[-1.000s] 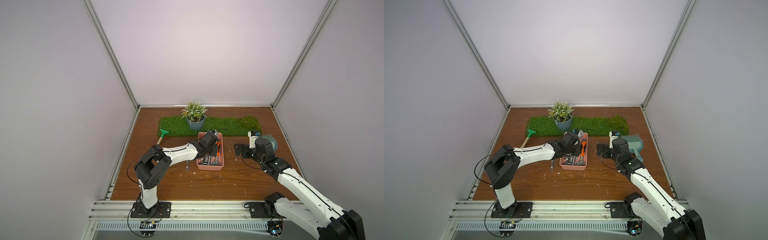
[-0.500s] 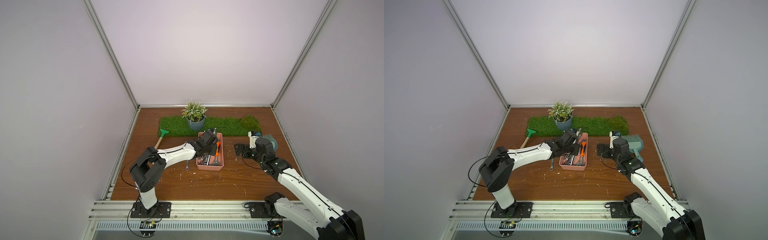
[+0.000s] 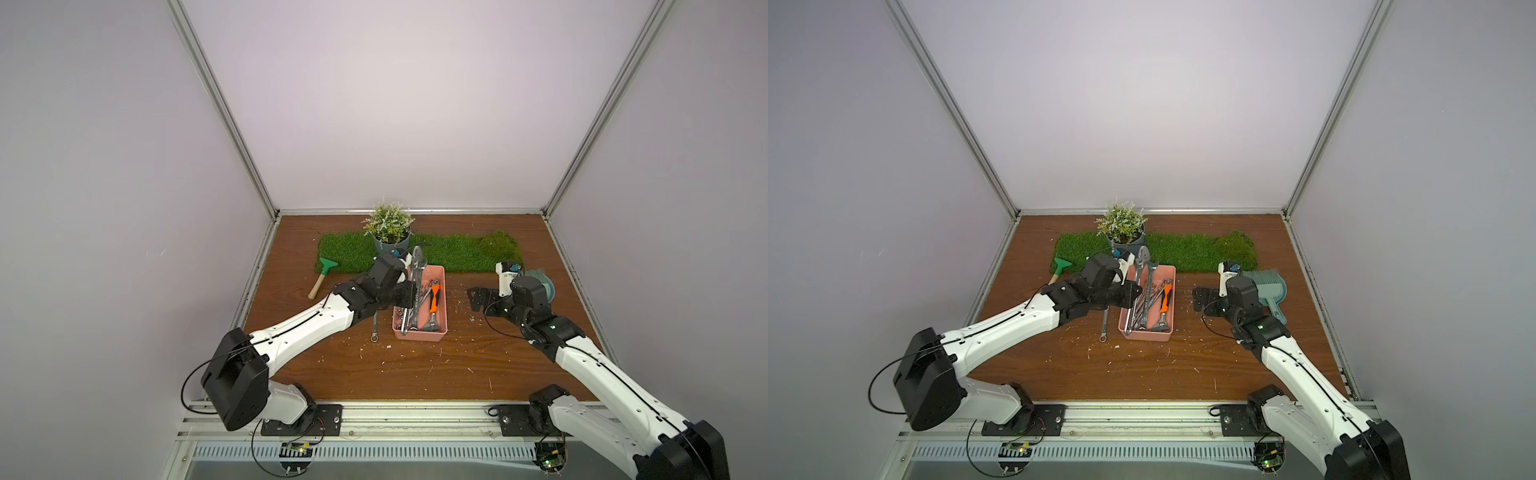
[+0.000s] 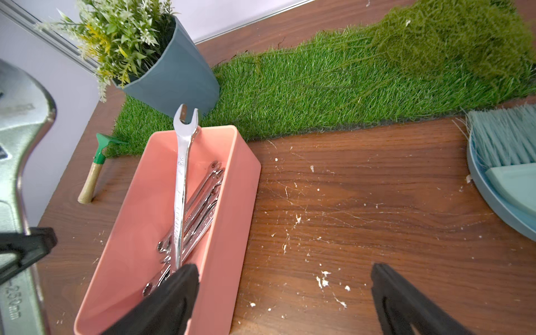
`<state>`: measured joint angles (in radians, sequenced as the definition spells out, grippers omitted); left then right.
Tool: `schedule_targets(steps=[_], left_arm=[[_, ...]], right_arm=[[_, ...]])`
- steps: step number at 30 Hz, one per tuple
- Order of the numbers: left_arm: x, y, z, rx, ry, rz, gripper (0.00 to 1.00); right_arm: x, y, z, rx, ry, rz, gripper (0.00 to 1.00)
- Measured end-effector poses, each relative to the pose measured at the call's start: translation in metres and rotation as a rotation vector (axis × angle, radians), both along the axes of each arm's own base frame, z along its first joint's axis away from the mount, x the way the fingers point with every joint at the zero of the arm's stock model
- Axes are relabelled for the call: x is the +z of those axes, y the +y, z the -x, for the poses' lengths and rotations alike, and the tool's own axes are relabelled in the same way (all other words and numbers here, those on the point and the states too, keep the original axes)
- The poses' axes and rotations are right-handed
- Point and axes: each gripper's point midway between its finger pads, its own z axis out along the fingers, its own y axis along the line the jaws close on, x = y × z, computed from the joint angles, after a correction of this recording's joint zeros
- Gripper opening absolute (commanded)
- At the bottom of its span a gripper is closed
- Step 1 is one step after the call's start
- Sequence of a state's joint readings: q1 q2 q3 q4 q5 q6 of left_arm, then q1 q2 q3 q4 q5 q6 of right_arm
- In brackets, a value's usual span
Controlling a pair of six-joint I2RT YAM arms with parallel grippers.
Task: Take out the wrench from the storage box
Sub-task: Place the wrench at the center of the board.
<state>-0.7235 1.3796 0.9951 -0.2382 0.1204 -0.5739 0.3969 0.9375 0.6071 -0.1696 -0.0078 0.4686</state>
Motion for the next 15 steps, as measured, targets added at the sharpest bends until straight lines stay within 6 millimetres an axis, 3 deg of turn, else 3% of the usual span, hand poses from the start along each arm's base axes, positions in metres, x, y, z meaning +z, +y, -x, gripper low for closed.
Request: schedule_targets(steps=[7, 11, 15], left_arm=[[-0.022, 0.081, -0.006, 0.16, 0.048, -0.053, 0.0], [-0.053, 0.119, -0.006, 0.235, 0.105, -0.11, 0.0], [-0.088, 0.143, 0.001, 0.273, 0.184, -0.16, 0.0]], right_arm=[[0.0, 0.001, 0.0, 0.001, 0.001, -0.005, 0.99], [0.0, 0.001, 0.0, 0.003, 0.001, -0.007, 0.99], [0.001, 0.001, 0.0, 0.004, 0.001, -0.008, 0.99]])
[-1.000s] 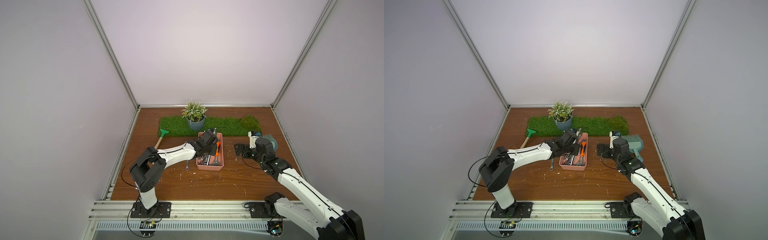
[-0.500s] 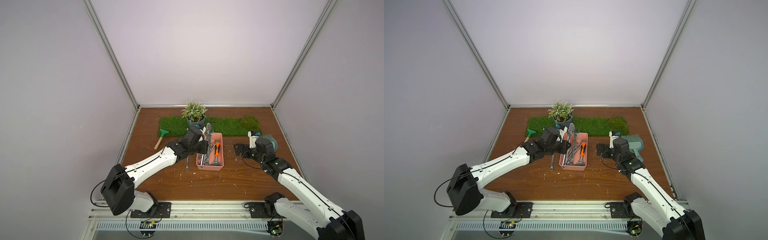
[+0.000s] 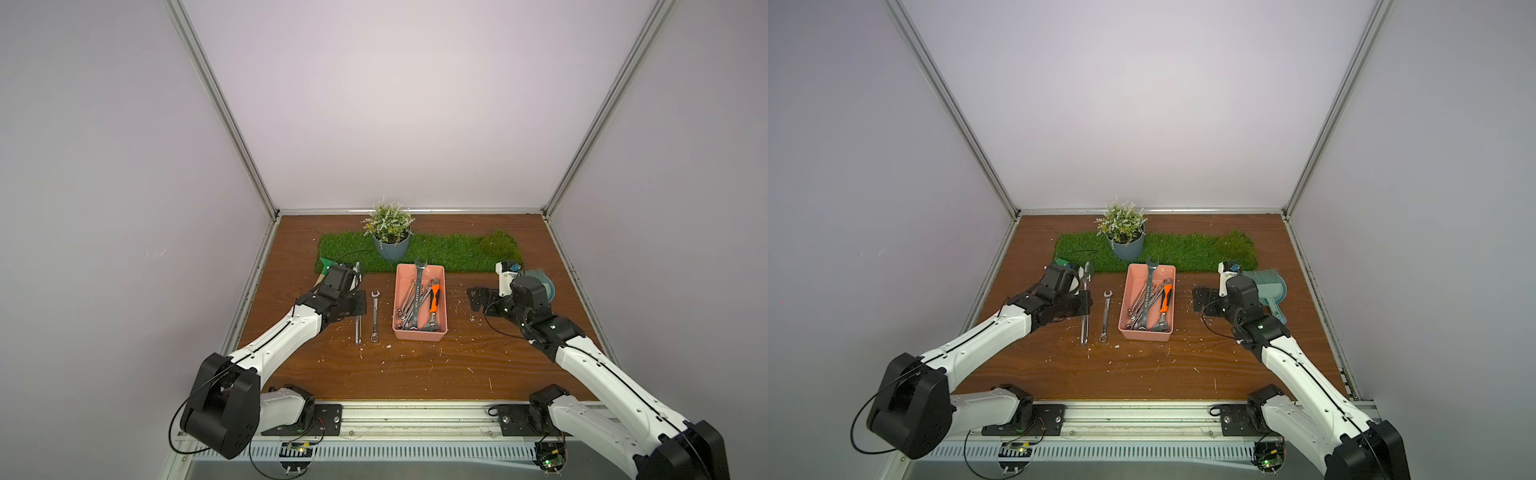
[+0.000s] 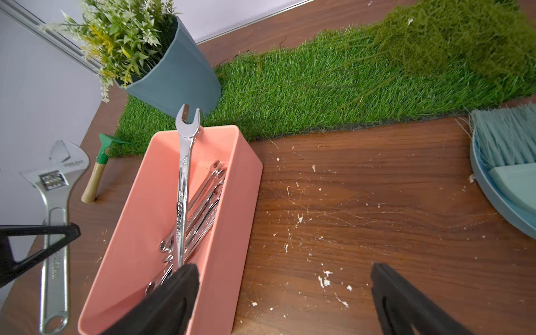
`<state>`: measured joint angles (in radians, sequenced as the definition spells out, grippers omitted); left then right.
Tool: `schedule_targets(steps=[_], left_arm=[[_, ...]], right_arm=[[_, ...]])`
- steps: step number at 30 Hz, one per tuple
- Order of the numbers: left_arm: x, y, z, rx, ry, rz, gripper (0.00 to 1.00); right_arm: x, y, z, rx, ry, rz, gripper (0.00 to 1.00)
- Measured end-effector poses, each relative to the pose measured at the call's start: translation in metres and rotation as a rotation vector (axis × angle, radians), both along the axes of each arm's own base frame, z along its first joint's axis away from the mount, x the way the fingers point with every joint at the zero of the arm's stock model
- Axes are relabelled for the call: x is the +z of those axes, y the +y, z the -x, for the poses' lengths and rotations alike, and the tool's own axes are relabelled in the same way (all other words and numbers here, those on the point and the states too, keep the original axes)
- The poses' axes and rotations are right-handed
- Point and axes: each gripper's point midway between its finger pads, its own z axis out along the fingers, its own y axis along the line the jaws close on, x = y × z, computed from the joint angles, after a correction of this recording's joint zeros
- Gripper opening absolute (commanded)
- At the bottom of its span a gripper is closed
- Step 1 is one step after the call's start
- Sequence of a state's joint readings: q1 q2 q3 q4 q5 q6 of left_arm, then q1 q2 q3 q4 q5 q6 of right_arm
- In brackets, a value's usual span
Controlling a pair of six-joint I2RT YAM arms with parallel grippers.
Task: Take out the wrench from the storage box
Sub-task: Place the wrench at the center of the board.
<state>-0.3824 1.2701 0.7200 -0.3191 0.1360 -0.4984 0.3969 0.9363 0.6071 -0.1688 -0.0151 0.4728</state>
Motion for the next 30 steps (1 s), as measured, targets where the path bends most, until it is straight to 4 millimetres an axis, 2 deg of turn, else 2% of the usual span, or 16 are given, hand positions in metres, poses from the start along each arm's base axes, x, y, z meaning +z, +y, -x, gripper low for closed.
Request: schedule_targets(steps=[5, 8, 11, 18, 21, 24, 30], left_arm=[[-0.038, 0.006, 0.006, -0.004, 0.109, -0.005, 0.0], [-0.053, 0.005, 0.006, -0.018, 0.147, -0.012, 0.0], [-0.063, 0.006, 0.007, -0.026, 0.176, -0.024, 0.04], [-0.064, 0.002, -0.004, -0.043, 0.162, -0.024, 0.17], [-0.063, 0.003, -0.008, -0.04, 0.142, -0.037, 0.29], [-0.062, 0.006, -0.011, -0.028, 0.132, -0.051, 0.37], [-0.059, 0.007, -0.014, -0.025, 0.122, -0.055, 0.4]], right_arm=[[0.0, 0.0, 0.0, 0.001, 0.0, -0.001, 0.99], [0.0, 0.0, 0.0, 0.001, 0.0, -0.001, 0.99], [0.0, 0.0, 0.0, 0.001, 0.0, -0.001, 0.99], [-0.006, 0.0, 0.002, 0.0, 0.01, 0.001, 0.99], [-0.006, 0.0, 0.002, 0.0, 0.009, 0.0, 0.99], [-0.006, 0.0, 0.002, 0.0, 0.01, 0.001, 0.99], [-0.006, 0.0, 0.001, 0.0, 0.008, 0.0, 0.99]])
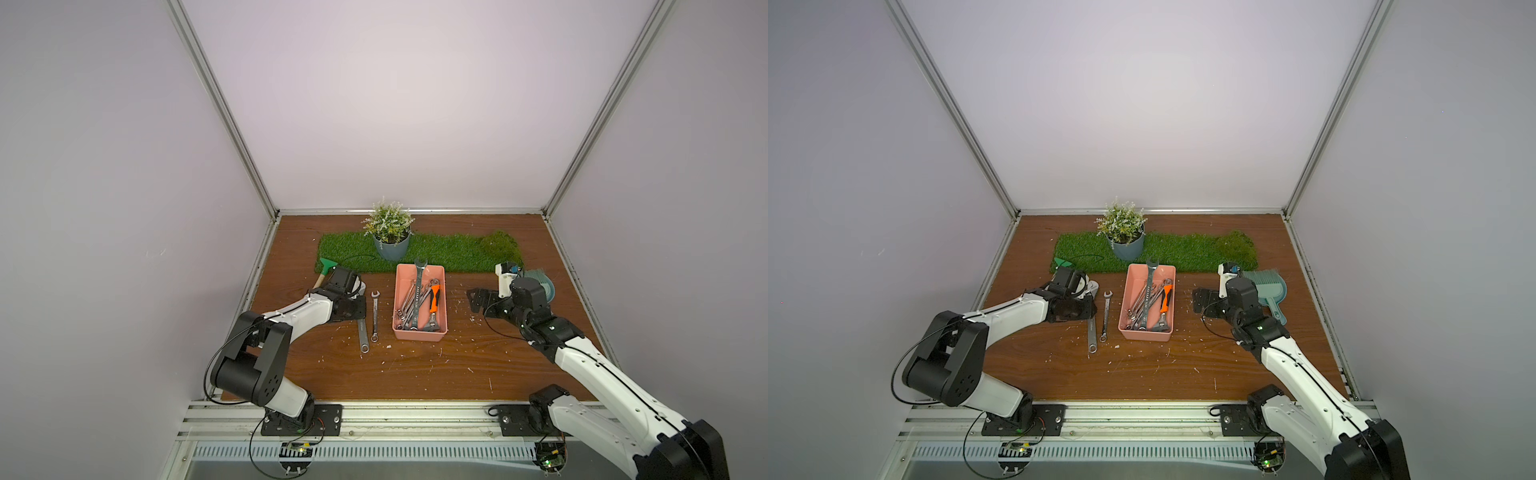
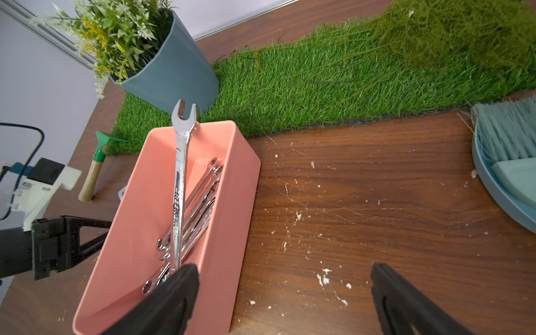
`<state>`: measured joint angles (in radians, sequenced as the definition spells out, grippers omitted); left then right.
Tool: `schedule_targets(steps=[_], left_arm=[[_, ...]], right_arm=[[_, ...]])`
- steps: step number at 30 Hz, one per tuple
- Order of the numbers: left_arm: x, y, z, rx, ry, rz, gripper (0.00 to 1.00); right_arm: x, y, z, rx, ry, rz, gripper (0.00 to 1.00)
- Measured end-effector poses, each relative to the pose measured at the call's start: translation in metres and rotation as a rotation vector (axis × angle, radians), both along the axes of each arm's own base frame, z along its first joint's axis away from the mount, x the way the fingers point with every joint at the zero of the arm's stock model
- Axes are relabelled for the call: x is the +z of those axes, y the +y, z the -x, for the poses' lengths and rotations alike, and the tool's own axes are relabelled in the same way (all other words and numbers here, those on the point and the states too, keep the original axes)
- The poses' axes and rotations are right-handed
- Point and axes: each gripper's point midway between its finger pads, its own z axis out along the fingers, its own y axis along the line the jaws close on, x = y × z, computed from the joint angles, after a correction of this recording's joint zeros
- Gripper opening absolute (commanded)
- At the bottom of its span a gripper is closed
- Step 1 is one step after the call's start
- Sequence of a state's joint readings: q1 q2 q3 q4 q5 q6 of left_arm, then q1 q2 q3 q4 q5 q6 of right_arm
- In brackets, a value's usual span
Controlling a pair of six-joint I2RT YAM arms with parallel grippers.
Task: Take out the wrench from the storage box
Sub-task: Place the wrench at the center of the board.
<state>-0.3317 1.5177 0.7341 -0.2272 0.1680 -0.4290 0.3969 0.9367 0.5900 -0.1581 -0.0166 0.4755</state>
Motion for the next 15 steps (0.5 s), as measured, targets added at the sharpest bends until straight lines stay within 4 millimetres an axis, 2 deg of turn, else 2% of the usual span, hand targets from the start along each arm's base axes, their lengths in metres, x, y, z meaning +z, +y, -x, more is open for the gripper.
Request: schedule_targets(steps=[8, 15], left_arm=[[0.001, -0.001, -0.001, -0.029, -0.011, -0.008, 0.42], [0.002, 0.002, -0.017, -0.044, -0.031, -0.071, 0.39]], right_arm=[[0.0, 0.0, 0.0, 0.0, 0.0, 0.0, 0.99], [0.002, 0.0, 0.0, 0.0, -0.005, -0.002, 0.99]])
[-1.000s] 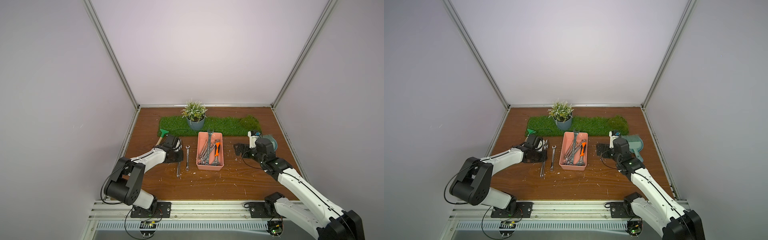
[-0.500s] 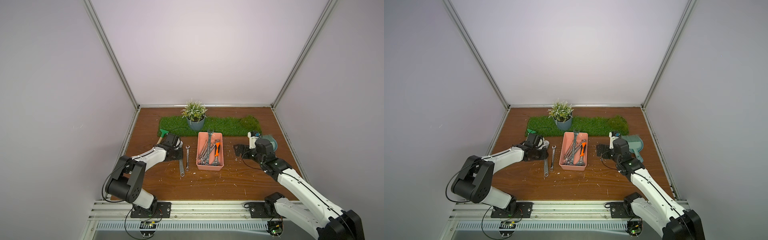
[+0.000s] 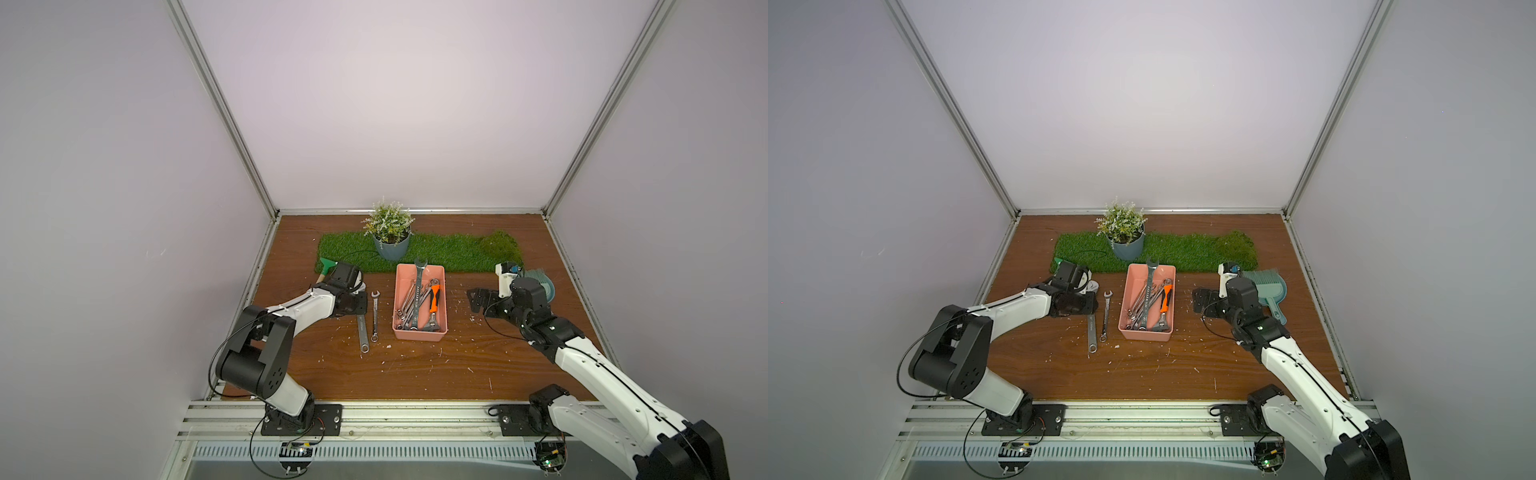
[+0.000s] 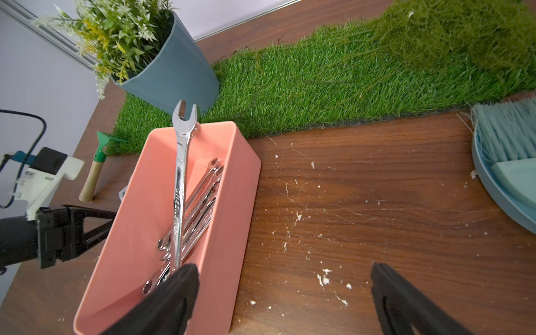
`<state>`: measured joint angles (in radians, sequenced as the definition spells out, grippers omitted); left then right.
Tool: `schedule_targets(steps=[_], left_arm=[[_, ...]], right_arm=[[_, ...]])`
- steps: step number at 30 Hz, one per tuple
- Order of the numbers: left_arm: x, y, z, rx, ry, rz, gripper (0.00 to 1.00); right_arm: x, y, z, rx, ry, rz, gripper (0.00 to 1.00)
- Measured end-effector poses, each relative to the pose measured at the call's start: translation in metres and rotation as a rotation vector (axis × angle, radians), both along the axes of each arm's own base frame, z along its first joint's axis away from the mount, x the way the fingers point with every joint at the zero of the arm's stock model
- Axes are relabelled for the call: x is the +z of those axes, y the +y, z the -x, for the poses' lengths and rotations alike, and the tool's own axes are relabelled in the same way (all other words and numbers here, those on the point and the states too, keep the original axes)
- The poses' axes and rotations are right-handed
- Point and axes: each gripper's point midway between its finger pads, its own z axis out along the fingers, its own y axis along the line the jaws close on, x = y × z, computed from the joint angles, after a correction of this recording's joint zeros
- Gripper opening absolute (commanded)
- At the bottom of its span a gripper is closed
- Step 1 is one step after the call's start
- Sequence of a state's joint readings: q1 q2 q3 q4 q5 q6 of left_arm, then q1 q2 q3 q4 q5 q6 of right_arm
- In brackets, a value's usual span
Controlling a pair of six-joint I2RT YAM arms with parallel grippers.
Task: Take out the wrench from the storage box
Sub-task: Place the wrench at the center of the board, then pick up the wrench from the storage box.
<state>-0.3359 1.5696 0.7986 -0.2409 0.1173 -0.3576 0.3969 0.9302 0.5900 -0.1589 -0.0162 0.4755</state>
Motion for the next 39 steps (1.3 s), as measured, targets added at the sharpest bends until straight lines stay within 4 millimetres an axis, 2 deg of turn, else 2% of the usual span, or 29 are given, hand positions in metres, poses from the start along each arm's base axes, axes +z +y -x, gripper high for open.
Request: schedule_targets(steps=[10, 17, 22, 27, 30, 33, 36, 39], left_arm=[[-0.008, 0.003, -0.002, -0.031, 0.008, -0.141, 0.41], [-0.009, 0.007, -0.002, -0.031, 0.005, -0.207, 0.29], [-0.008, 0.013, 0.002, -0.043, 0.019, -0.252, 0.27], [-0.008, 0.013, 0.004, -0.056, 0.029, -0.253, 0.34], [-0.008, 0.011, 0.007, -0.059, 0.037, -0.244, 0.44], [-0.006, 0.009, 0.008, -0.048, 0.042, -0.223, 0.46], [0.005, 0.004, 0.007, -0.026, 0.019, -0.181, 0.52], [0.027, -0.005, 0.002, -0.001, -0.032, -0.125, 0.53]], right_arm=[[0.006, -0.001, 0.002, 0.0, -0.019, -0.007, 0.99], [0.006, -0.001, 0.002, 0.001, -0.018, -0.006, 0.99], [0.007, -0.001, 0.003, 0.002, -0.019, -0.005, 0.99], [0.008, -0.002, 0.004, 0.002, -0.023, -0.006, 0.99], [0.008, -0.002, 0.004, 0.002, -0.022, -0.006, 0.99], [0.008, -0.002, 0.004, 0.002, -0.021, -0.005, 0.99], [0.008, -0.002, 0.004, 0.002, -0.021, -0.005, 0.99], [0.008, -0.002, 0.004, 0.002, -0.021, -0.005, 0.99]])
